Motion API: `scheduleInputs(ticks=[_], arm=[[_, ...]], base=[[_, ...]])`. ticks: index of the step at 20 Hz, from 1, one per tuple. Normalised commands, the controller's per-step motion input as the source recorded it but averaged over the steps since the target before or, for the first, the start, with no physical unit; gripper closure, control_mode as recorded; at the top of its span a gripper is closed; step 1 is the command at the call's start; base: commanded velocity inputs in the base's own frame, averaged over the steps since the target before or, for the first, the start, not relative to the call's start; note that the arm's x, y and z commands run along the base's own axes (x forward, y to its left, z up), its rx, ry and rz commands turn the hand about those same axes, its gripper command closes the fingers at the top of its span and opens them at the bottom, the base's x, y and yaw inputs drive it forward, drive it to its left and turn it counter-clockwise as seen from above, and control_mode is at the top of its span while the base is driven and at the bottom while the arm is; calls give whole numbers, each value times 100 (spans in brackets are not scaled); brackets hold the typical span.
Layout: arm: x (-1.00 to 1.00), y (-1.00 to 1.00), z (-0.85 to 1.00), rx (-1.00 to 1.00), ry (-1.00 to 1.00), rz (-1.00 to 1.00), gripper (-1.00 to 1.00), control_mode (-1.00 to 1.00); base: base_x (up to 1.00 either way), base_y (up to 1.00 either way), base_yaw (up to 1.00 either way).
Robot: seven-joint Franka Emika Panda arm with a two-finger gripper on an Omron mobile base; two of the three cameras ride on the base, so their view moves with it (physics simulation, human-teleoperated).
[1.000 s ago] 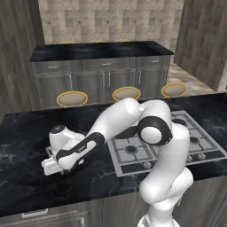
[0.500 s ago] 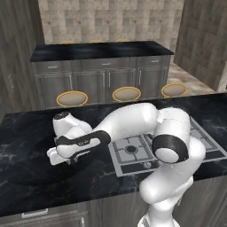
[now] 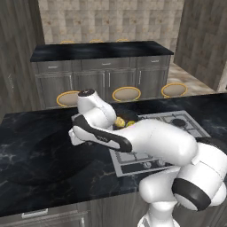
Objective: Put the potato and lemon in the pot. Retrieve the spatula and lightly stir the vegetables in the pot.
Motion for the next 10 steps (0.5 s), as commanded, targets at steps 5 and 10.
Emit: scheduleInputs(ticks=[5, 10], arm=[[10, -60, 61, 0, -12, 21, 100, -100], [61, -61, 28, 2, 0, 38, 100, -100]], base=[[0, 0, 0], [0, 0, 0]])
